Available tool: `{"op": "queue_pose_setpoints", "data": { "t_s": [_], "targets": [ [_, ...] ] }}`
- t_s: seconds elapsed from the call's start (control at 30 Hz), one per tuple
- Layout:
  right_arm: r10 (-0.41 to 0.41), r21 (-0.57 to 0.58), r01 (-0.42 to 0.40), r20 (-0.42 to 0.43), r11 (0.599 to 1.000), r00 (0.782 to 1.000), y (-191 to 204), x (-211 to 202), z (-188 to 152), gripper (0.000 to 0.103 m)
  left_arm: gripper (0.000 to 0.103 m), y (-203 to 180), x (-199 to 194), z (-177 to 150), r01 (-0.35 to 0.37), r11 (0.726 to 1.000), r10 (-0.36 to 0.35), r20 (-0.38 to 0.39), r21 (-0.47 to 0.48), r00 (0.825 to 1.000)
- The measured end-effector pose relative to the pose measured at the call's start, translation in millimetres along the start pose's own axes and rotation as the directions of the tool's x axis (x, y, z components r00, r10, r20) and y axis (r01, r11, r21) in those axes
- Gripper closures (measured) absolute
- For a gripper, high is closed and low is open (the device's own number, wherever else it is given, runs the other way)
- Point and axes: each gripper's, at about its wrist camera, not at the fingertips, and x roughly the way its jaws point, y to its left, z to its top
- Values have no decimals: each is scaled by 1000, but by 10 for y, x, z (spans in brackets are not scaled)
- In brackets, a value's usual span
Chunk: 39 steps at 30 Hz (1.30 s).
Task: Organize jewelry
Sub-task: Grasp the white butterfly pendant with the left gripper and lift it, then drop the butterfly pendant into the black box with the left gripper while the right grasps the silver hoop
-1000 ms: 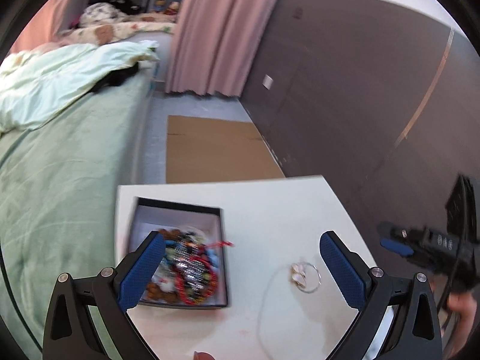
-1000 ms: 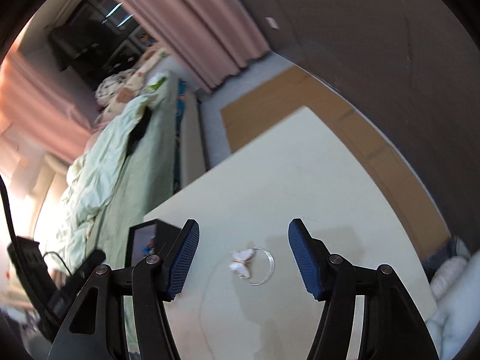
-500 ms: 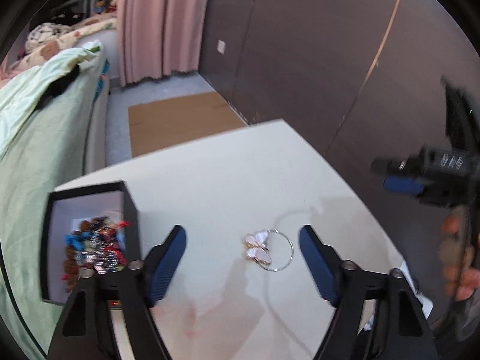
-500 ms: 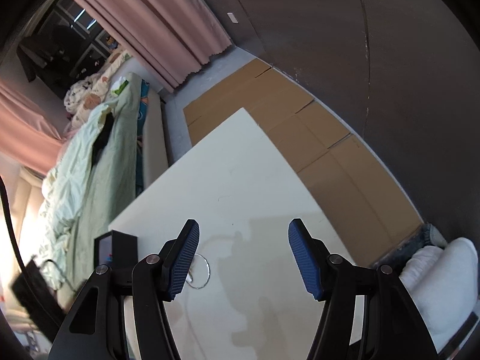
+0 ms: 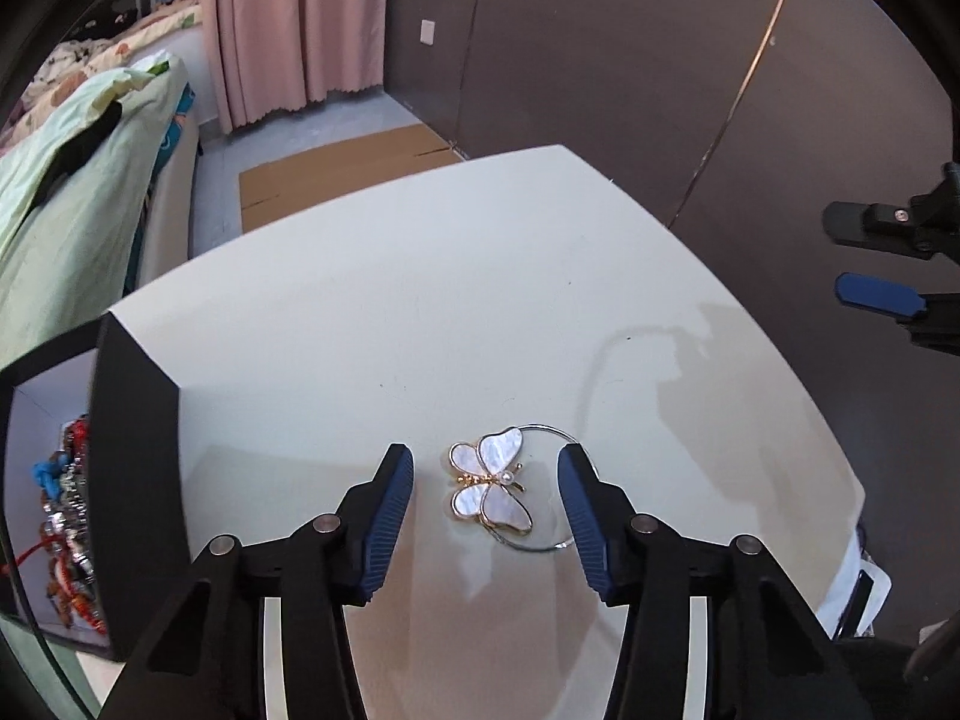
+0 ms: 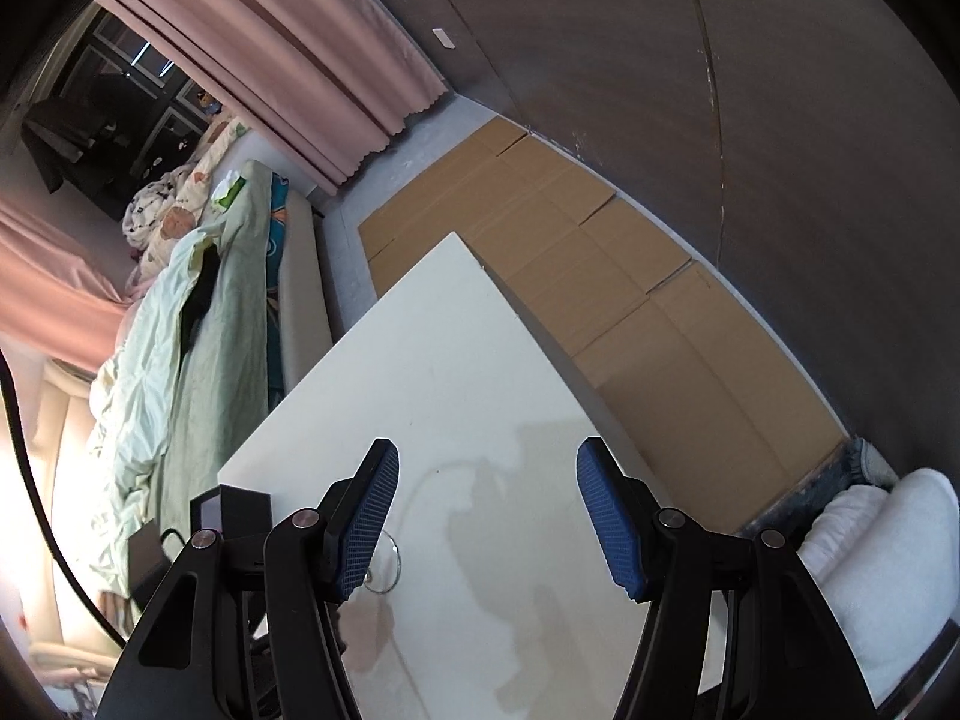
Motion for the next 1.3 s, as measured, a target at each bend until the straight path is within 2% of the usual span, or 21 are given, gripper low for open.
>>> {"op": "queue_pose_setpoints", "data": {
  "t_s": [0.13, 0.17, 0.2, 0.33, 0.8, 1.3],
  "targets": [
    [-1, -2, 1, -5, 1000, 1000, -17, 11, 2, 40, 58, -40, 44, -6, -34, 999, 34, 7, 21, 999],
    [-1, -5, 1, -4, 1000, 1000, -17, 10, -8, 40, 64, -53, 45, -9, -47, 998, 47, 12, 30, 999],
    [-1, -8, 1, -3, 1000, 1000, -8, 9, -18, 40, 75, -60, 48, -12, -57, 998, 56, 14, 36, 998],
    [-6, -29, 5, -7, 1000, 1000, 39, 26, -42, 40, 75, -25, 11, -10, -20, 1000, 20, 12, 13, 1000],
    [-30, -168, 12, -106, 986, 994, 366, 323, -254, 40, 75, 324, -578, 63, -2, 995, 14, 124, -96, 992],
    [-94, -388, 28, -153, 921, 984, 944, 647, -666, 40, 75, 995, -1206, -21, 12, 966, 50, 233, -257, 971]
  ]
}}
